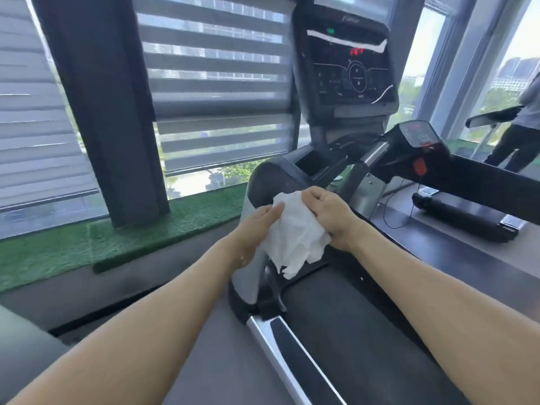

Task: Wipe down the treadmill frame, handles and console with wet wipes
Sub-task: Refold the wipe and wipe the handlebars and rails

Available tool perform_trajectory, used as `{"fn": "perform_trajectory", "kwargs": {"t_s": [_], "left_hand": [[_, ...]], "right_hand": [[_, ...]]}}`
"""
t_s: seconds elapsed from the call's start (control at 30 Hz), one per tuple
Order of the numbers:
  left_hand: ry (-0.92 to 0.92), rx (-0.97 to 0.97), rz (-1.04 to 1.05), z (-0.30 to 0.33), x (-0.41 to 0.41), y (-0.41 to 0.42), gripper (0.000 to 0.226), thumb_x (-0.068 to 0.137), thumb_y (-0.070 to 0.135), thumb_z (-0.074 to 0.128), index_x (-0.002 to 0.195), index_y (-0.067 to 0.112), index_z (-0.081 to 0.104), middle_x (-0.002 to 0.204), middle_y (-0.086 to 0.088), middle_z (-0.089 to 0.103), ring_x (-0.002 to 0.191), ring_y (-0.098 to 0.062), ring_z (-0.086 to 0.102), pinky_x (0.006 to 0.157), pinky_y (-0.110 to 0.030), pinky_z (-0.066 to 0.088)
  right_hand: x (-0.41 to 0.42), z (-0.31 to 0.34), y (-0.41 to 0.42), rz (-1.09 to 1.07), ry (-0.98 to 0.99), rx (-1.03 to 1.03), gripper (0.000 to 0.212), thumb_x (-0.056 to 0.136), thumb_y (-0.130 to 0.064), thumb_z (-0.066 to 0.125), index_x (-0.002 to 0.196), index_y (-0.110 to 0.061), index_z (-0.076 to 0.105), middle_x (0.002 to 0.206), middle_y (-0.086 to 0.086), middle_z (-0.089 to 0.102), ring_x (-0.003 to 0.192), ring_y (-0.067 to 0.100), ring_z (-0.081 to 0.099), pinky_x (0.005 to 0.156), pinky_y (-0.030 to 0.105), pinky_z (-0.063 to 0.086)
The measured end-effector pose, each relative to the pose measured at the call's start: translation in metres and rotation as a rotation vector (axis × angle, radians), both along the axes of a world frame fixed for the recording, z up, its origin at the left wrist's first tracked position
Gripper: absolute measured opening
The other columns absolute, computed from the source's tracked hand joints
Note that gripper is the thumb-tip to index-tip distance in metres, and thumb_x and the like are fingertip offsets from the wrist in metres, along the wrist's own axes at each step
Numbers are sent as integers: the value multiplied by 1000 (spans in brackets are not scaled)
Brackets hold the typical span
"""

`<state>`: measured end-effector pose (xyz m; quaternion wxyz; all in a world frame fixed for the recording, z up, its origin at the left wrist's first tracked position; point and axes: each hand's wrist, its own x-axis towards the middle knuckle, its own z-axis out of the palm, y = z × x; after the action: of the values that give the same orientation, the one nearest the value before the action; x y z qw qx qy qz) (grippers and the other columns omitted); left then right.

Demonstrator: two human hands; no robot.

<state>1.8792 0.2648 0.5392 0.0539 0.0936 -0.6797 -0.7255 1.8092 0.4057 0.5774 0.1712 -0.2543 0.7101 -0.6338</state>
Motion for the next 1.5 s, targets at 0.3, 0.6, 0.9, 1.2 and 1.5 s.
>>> {"fn": "perform_trajectory", "kwargs": {"t_s": [0.3, 0.6, 0.9, 1.2, 1.5], "left_hand": [[-64, 117, -291, -4, -28, 4, 25, 88, 19, 63, 107, 2, 60, 92, -11, 69, 74, -18, 66, 69, -29, 56], [-56, 711, -224, 6, -44, 12, 67, 84, 55, 53, 119, -2, 60, 114, -17, 67, 100, -26, 67, 90, -39, 53], [19, 362, -168, 24, -46, 16, 29, 87, -2, 58, 116, 1, 60, 93, -10, 72, 79, -20, 71, 67, -31, 60], [-75, 290, -149, 22, -52, 43, 8, 93, 6, 55, 94, 7, 63, 73, -3, 72, 63, -9, 68, 56, -19, 55], [121, -48, -79, 48, -55, 21, 47, 87, -18, 46, 62, 16, 66, 77, -2, 62, 73, -20, 56, 55, -25, 50]], "right_hand": [[-16, -10, 43, -180, -24, 221, 37, 90, -44, 59, 70, -14, 51, 67, 7, 44, 62, 20, 41, 52, 29, 33], [-30, -7, 39, -398, -180, 67, 10, 90, -14, 63, 90, -7, 56, 82, 11, 63, 64, 21, 60, 56, 29, 53], [-38, 0, 62, -334, -208, -24, 15, 97, -10, 52, 82, -13, 54, 77, 5, 57, 63, 18, 53, 57, 31, 46], [-58, -7, 74, -514, -255, -17, 25, 97, -20, 53, 81, 0, 55, 82, 14, 56, 67, 25, 55, 59, 31, 46], [-56, 14, 97, -192, 41, -153, 41, 80, 25, 48, 61, -8, 64, 65, -5, 64, 59, 11, 60, 55, 20, 51]]}}
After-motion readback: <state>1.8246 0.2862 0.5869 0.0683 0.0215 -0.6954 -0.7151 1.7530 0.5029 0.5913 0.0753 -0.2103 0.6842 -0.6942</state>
